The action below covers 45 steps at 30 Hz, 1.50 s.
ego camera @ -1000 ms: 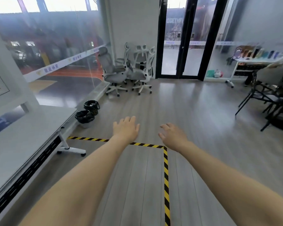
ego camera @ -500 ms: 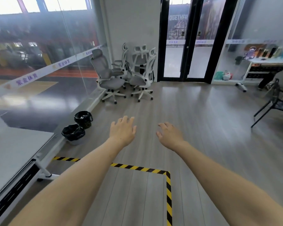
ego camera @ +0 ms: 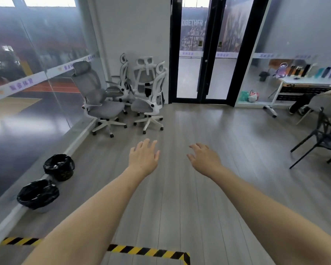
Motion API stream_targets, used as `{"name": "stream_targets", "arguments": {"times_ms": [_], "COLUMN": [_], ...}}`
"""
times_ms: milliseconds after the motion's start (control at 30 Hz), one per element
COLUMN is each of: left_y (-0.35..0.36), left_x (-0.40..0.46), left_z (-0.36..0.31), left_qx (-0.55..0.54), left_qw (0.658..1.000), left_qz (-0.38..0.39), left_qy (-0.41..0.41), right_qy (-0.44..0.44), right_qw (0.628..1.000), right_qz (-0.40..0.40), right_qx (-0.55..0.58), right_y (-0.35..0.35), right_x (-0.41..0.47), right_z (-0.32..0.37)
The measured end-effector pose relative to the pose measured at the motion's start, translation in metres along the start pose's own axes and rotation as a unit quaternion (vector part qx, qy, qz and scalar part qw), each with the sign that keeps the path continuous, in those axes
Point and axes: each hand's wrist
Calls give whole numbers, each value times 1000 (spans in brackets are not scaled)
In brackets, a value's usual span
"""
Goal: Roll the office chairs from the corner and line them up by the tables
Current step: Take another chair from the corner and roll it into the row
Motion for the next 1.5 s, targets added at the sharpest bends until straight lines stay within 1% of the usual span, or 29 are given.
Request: {"name": "stream_targets", "arguments": {"times_ms": [100, 267, 467, 533, 667, 833, 967, 1133, 1333, 1500], "left_y": [15, 38, 81, 97, 118, 124, 138, 169, 185, 199], "left_x": [96, 253, 450, 513, 624, 754, 852, 988, 1152, 1268], "left_z": [-18, -41, -67, -74, -83, -77, -55, -22, 4, 14], "left_qx": [-3, 5, 13, 17, 12, 1, 2, 6, -17, -5], "left_qw": [1000, 999, 998, 998, 1000, 999, 998, 997, 995, 994], "left_qz": [0, 22, 10, 10, 18, 9, -16, -20, -2, 14], "left_qy": [22, 42, 63, 58, 16, -31, -60, -77, -101, -111], "right_qy": [22, 53, 53, 45, 23, -9, -38, -59, -68, -72], "right_qw": [1000, 998, 998, 999, 999, 1000, 999, 998, 997, 997], "right_qz": [0, -10, -17, -23, -20, -8, -4, -2, 20, 30], "right_qx": [-12, -14, 0, 2, 25, 25, 24, 16, 16, 16], "right_y": [-10, -16, -7, -3, 0, -2, 2, 23, 34, 36], "right_x": [81, 207, 390, 456, 585, 734, 843, 999, 1159, 1275], "right_z": [-41, -108, -185, -212, -252, -276, -292, -310, -324, -343]}}
Point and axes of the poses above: each hand's wrist, its own x-axis towards the middle knuckle, its own y-axis out of the palm, z = x × y, and after that the axes turned 3 degrees about -x, right-handed
